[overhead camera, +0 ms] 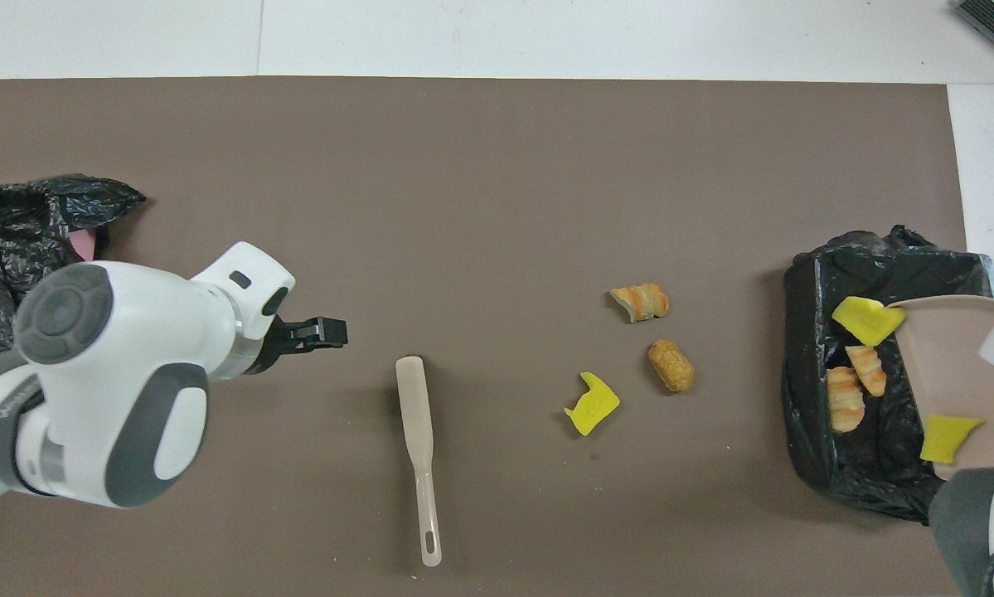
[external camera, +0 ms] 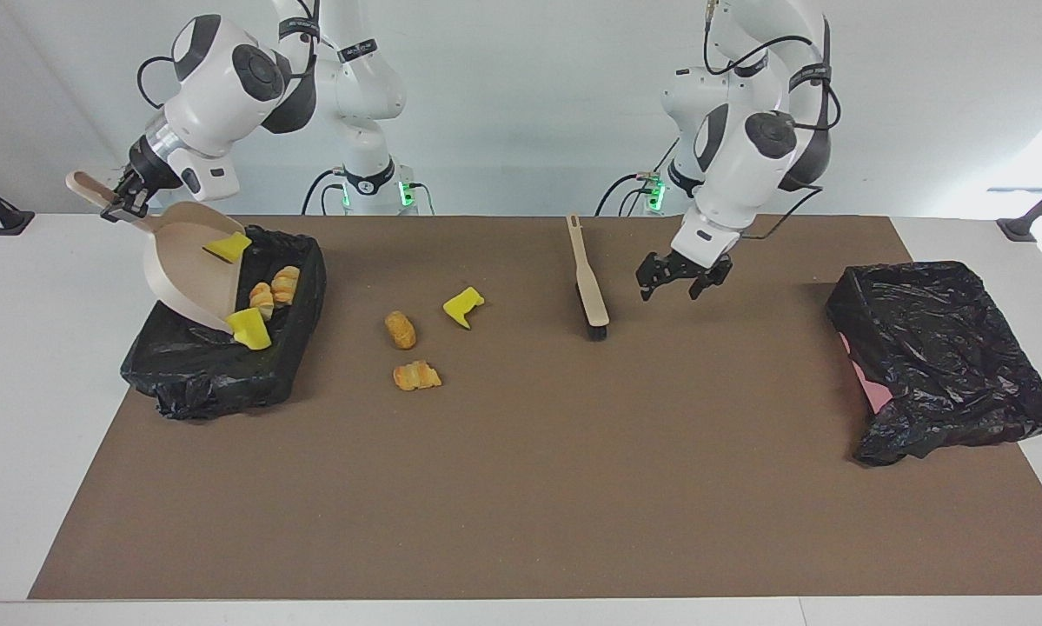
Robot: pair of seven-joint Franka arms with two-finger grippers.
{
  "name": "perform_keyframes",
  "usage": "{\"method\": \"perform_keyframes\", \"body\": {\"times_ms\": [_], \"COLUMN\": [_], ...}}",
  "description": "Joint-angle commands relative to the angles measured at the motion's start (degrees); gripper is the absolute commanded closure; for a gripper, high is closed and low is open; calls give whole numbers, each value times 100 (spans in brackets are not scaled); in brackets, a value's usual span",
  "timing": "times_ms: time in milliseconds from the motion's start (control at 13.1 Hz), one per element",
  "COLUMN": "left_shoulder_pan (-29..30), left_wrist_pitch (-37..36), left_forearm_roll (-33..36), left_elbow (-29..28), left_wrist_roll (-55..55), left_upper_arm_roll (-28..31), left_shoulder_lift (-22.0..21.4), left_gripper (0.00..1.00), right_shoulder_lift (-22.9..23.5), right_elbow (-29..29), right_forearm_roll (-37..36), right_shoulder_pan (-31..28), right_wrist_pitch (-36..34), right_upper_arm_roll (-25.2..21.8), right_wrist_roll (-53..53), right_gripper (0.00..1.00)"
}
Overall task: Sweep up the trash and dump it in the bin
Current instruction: 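Tilt the dustpan with the right gripper to dump into the bag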
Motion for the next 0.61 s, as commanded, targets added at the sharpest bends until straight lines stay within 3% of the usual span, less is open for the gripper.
{"method": "perform_keyframes", "body": {"times_ms": [0, 534], "left_shoulder_pan": [453, 463], "left_wrist_pitch": [-437, -552], "left_forearm_roll": [90, 582], "left_elbow": [454, 498], "left_wrist_roll": [41, 147], "left_upper_arm_roll": [-52, -52], "left_shoulder_lift": [53, 62], "left_gripper": [0, 0], "right_shoulder_lift": [-334, -378], "right_elbow": [-126, 74], "right_forearm_roll": [-444, -692], "right_shoulder_pan": [336, 610], "right_wrist_pitch": [-419, -675], "right_upper_arm_roll": [27, 71], "right_wrist_roll": [327, 450], "right_gripper": [100, 100]}}
